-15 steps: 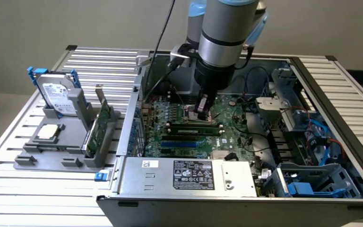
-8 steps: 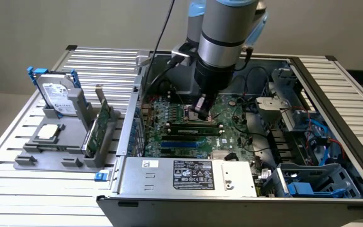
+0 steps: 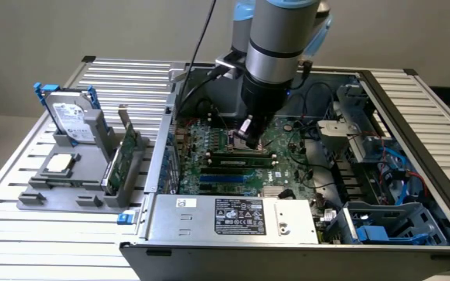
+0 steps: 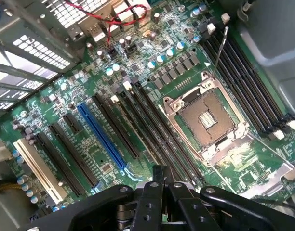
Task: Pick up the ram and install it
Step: 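Press down the ram until it locks into place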
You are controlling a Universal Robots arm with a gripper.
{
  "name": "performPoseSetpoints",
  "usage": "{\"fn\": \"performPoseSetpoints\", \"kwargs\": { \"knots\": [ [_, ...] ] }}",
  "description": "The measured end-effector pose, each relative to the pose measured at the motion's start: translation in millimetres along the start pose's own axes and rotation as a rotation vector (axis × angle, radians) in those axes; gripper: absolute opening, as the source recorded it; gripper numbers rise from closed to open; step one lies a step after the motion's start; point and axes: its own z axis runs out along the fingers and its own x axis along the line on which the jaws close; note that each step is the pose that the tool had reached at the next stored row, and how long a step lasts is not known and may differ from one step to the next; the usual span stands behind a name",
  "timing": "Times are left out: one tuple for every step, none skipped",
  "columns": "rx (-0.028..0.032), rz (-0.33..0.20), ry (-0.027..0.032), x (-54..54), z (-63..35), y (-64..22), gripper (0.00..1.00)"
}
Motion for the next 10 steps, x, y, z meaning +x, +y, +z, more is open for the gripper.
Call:
{"fn": "performPoseSetpoints", "kwargs": {
  "knots": [
    [0.0005,0.016,-0.0008,0.0,0.0,0.0,0.11],
    [0.001,0.032,-0.0018,0.0,0.0,0.0,0.11],
    [0.0015,0.049,-0.0027,0.0,0.0,0.0,0.11],
    [0.0019,0.066,-0.0036,0.0,0.0,0.0,0.11],
    [0.0025,0.082,-0.0045,0.0,0.0,0.0,0.11],
    [0.003,0.099,-0.0054,0.0,0.0,0.0,0.11],
    [0.0034,0.116,-0.0063,0.0,0.0,0.0,0.11],
    [0.004,0.134,-0.0073,0.0,0.0,0.0,0.11],
    [0.0045,0.151,-0.0082,0.0,0.0,0.0,0.11],
    [0.005,0.168,-0.0092,0.0,0.0,0.0,0.11]
  ]
}}
